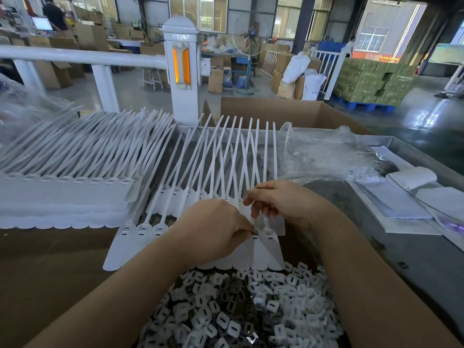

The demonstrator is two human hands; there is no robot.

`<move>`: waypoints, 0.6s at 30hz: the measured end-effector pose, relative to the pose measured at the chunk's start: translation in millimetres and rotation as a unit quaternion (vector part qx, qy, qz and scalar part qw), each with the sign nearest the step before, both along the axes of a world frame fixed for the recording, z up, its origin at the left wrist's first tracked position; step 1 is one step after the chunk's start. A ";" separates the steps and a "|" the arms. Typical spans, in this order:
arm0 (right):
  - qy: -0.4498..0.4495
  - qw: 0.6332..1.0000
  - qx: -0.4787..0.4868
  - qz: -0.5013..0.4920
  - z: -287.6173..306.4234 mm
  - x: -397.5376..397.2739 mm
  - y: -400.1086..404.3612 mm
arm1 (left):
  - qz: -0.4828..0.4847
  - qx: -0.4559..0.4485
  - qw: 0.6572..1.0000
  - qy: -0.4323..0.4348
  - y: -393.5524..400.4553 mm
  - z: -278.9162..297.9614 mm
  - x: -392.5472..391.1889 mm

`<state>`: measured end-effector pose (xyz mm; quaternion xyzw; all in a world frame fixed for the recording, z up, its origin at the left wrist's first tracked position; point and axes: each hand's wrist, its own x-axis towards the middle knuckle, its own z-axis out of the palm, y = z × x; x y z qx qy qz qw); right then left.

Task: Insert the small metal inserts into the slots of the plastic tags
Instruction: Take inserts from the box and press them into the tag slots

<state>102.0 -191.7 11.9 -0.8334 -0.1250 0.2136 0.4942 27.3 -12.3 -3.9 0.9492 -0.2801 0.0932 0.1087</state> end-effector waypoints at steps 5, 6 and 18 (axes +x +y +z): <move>-0.001 1.000 -0.003 -0.002 -0.2 0.1 0.3 | 0.081 -0.075 0.994 0.024 -9.5 -7.3 2.1; -0.003 1.000 -0.005 0.000 0.0 0.1 0.2 | 0.099 -0.096 0.990 0.028 -11.2 -8.6 2.5; -0.009 1.000 -0.008 0.007 -1.1 2.4 0.1 | -0.001 -0.033 0.998 0.048 9.8 4.0 3.1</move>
